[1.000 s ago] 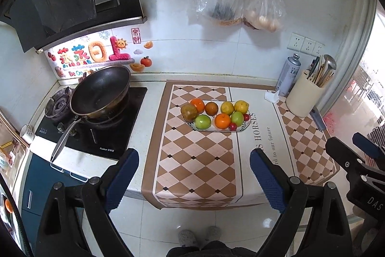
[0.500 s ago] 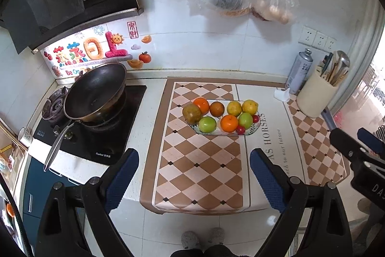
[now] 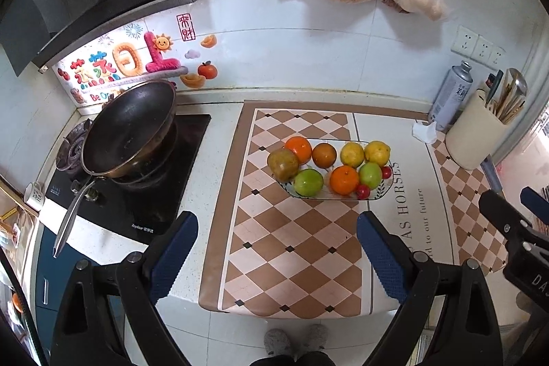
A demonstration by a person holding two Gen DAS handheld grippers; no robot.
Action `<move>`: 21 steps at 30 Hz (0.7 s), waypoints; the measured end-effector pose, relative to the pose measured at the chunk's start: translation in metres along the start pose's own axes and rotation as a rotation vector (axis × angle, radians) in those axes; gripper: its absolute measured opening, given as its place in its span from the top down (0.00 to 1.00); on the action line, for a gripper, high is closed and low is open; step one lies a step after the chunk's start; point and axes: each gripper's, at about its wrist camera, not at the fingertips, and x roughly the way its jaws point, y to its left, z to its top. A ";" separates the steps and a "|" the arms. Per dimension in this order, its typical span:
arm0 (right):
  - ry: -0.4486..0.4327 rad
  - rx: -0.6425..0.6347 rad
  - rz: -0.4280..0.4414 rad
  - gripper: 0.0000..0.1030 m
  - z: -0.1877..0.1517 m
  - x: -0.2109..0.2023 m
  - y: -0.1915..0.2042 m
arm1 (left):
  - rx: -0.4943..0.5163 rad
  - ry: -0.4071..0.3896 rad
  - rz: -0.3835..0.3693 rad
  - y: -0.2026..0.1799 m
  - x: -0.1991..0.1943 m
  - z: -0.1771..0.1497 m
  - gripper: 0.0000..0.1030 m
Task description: Organize fruits
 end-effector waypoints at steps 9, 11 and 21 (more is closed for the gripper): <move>0.017 0.013 -0.016 0.05 -0.002 0.016 -0.003 | 0.006 0.001 0.005 -0.002 0.007 0.004 0.08; 0.018 0.013 -0.018 0.05 -0.002 0.016 -0.003 | 0.006 -0.001 0.002 -0.002 0.008 0.005 0.08; 0.015 0.012 -0.019 0.05 -0.002 0.015 -0.004 | 0.006 -0.010 0.001 -0.002 0.006 0.006 0.08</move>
